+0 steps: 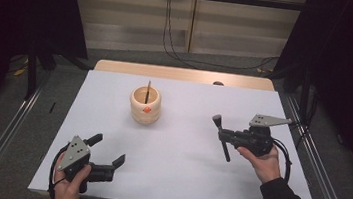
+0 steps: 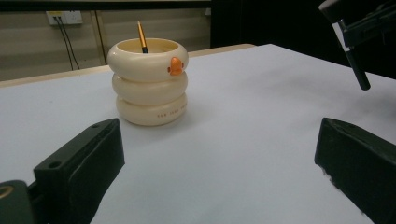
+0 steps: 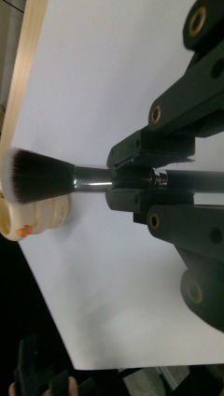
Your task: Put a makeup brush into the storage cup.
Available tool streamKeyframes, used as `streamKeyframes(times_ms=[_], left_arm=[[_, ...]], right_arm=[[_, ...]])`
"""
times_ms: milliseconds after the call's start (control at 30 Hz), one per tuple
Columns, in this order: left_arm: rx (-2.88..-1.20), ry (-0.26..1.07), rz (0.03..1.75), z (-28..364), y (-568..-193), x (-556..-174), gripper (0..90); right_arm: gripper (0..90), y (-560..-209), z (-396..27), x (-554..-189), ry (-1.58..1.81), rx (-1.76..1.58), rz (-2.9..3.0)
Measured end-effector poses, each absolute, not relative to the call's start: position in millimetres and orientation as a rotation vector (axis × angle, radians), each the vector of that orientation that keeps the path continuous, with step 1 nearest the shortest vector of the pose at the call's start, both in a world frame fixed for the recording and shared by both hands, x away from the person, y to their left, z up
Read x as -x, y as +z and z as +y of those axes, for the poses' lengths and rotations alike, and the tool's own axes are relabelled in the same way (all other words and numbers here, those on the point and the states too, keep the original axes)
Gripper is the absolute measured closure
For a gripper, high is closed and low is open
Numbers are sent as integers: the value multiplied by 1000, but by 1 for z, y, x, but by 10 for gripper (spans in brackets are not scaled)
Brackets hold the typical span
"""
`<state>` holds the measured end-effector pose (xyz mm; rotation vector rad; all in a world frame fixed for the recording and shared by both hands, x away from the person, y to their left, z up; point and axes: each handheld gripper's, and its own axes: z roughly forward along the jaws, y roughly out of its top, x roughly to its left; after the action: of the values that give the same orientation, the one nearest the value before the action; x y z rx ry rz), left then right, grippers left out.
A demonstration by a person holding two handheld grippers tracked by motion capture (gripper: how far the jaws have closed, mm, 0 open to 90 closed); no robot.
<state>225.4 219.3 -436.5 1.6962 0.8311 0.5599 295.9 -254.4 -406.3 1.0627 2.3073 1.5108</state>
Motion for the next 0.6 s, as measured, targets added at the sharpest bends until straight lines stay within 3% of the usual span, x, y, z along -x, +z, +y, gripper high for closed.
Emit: streamKeyframes(times_ms=[600], left_arm=[[-1670,557,832,220,-436,-223,7]], right_arm=[[782,-391,-272,-291,1704,-1037,2132]])
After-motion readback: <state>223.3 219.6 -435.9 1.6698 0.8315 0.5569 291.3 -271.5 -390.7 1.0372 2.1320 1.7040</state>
